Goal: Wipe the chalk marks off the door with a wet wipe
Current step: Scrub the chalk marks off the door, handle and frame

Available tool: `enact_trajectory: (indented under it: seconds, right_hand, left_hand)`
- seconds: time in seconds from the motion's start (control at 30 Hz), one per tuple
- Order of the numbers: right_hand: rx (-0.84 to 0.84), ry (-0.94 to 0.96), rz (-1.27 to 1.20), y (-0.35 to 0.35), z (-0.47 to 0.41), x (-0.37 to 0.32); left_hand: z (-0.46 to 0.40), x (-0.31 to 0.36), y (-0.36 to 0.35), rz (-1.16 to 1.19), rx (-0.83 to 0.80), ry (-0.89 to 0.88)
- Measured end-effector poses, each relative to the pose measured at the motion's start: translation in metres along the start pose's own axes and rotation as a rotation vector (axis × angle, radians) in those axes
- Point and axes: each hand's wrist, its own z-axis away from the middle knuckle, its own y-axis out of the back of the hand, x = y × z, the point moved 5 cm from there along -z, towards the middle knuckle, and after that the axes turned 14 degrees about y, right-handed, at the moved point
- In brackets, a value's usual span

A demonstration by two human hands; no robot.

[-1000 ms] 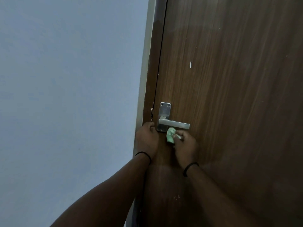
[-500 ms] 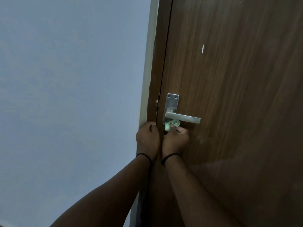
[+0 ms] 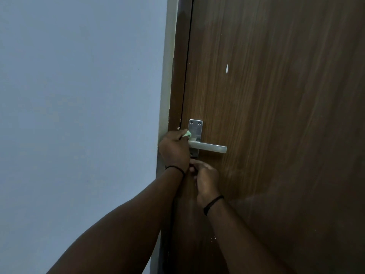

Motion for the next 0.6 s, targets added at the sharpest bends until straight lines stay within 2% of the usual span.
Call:
enact_trajectory:
  seconds: [0.1,0.27,0.33,0.43,0.5,0.6]
  right_hand:
    - [0.002,0.003,0.076,0.024,-0.004,0.003]
    - [0.030,0.002,0.144,0.041,-0.002,0.020]
    - [0.047,-0.005,0.158,0.042,-0.001,0.023]
    - [0.081,0.048,0.179,0.046,0.000,0.016]
    - [0.098,0.178,0.282,0.053,-0.003,0.001]
    - [-0.021,0.386,0.427,0.057,0.001,-0.028]
  left_hand:
    - [0.000,0.000,-0.004,-0.069,0.036,-0.090]
    - [0.016,-0.040,-0.002,-0.091,0.063,-0.009]
    - [0.022,-0.051,-0.007,-0.078,0.059,0.098]
    - [0.028,-0.067,-0.020,0.079,-0.016,0.403]
    - [0.041,-0.069,-0.032,0.211,-0.122,0.564]
    - [0.063,-0.063,-0.041,0.346,-0.276,0.703]
